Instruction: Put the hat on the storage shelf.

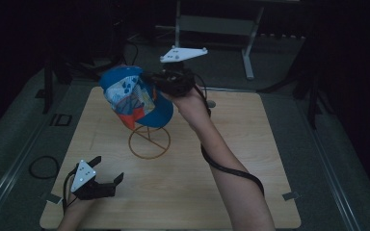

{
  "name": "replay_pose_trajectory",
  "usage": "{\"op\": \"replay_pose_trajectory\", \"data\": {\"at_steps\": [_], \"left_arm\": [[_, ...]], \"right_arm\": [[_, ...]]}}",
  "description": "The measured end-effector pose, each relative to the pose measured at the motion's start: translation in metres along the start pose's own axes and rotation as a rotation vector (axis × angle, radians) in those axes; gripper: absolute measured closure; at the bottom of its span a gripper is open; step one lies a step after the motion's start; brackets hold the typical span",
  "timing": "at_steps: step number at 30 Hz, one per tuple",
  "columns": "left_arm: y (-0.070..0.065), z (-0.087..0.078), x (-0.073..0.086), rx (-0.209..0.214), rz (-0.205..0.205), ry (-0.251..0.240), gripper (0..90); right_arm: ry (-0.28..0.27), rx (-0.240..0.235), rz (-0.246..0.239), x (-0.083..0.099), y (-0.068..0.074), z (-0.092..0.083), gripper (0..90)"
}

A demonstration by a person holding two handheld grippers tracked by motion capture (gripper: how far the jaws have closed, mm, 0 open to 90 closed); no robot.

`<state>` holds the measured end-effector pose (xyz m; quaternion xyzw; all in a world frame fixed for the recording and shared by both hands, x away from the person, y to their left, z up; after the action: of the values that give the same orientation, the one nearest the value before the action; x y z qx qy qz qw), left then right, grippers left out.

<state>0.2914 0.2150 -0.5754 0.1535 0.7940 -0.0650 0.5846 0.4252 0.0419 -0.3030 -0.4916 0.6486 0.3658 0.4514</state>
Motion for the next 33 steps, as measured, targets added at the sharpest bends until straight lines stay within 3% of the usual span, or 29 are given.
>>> {"op": "replay_pose_trajectory", "data": {"at_steps": [5, 9, 12, 18, 28, 33], "left_arm": [[0.004, -0.001, 0.002, -0.017, -0.011, -0.003, 0.4], [0.004, -0.002, 0.002, -0.004, -0.031, 0.002, 0.4], [0.002, -0.002, 0.005, 0.011, -0.017, 0.017, 0.4], [-0.001, 0.0, 0.005, 0.019, -0.01, 0.019, 0.4], [0.003, 0.0, 0.007, 0.022, -0.049, 0.026, 0.4], [0.002, 0.0, 0.008, 0.022, -0.045, 0.024, 0.4]], "right_arm": [[0.049, -0.016, 0.012, 0.011, -0.002, 0.023, 90.0], [0.079, -0.026, 0.038, 0.024, -0.006, 0.034, 90.0], [0.091, -0.029, 0.057, 0.034, -0.008, 0.038, 90.0], [0.095, -0.025, 0.082, 0.047, -0.014, 0.036, 90.0], [0.091, -0.017, 0.116, 0.066, -0.018, 0.024, 90.0], [0.086, -0.007, 0.121, 0.074, -0.017, 0.017, 90.0]]}}
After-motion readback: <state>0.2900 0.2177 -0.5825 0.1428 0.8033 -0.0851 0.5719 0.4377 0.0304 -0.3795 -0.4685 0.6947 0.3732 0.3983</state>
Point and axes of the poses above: each handheld gripper's, and its own axes: z roughly forward along the jaws, x roughly out of its underside, y roughly to its left, the point moved 7 cm from there along z, roughly forward along the jaws, and after that the axes turned 12 degrees about -x, right-handed, at the moved point
